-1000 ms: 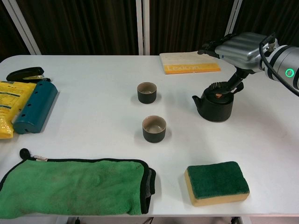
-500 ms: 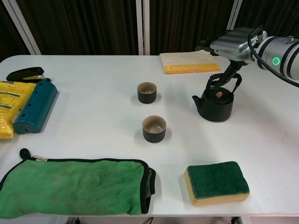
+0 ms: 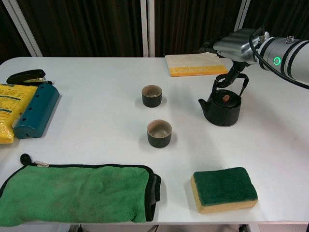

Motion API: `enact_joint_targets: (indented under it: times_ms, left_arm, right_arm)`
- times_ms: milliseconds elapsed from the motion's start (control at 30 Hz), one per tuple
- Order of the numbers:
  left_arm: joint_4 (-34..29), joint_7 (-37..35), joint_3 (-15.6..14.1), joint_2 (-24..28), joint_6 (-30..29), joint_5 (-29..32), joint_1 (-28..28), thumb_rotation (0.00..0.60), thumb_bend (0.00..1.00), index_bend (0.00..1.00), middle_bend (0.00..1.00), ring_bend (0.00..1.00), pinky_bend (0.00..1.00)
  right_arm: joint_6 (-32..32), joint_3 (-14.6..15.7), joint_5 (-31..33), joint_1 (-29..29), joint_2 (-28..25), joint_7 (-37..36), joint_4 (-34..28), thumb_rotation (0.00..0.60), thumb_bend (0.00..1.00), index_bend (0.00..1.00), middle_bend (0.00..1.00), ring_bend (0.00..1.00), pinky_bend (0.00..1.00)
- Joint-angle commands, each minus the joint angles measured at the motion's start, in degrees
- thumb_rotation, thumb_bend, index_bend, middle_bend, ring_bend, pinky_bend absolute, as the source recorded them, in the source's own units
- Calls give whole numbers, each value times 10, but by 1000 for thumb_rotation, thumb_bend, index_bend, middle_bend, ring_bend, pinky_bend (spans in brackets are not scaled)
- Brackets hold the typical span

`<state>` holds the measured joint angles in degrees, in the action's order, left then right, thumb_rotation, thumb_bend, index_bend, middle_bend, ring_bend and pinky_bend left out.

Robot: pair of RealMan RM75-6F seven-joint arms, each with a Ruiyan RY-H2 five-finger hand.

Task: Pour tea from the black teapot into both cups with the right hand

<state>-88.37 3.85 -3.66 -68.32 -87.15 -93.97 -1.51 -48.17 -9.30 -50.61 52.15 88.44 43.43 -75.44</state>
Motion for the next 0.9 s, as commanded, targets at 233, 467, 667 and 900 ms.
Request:
enact_joint_targets:
  times_ms: [233, 467, 667, 900]
  left_arm:
    - [2, 1, -1, -2, 0, -3, -1, 600, 69, 181, 107, 88, 215]
    - [-1, 5, -2, -1, -1, -4, 0, 600, 69, 182, 107, 89, 215]
    - [-4, 9, -3, -2, 1, -4, -1, 600, 68, 182, 107, 88, 215]
    - [-6, 11, -3, -1, 2, -5, -2, 600, 69, 183, 107, 89, 215]
  right_arm:
    - [20, 23, 30, -6, -41, -10, -49, 392, 159, 0, 0, 0, 0]
    - [8, 39, 38, -8, -73, -8, -89, 393, 152, 0, 0, 0, 0]
    - [15, 46, 41, -8, -99, -26, -125, 391, 150, 0, 0, 0, 0]
    - [48, 39, 67, -5, -130, -81, -152, 392, 142, 0, 119, 0, 0]
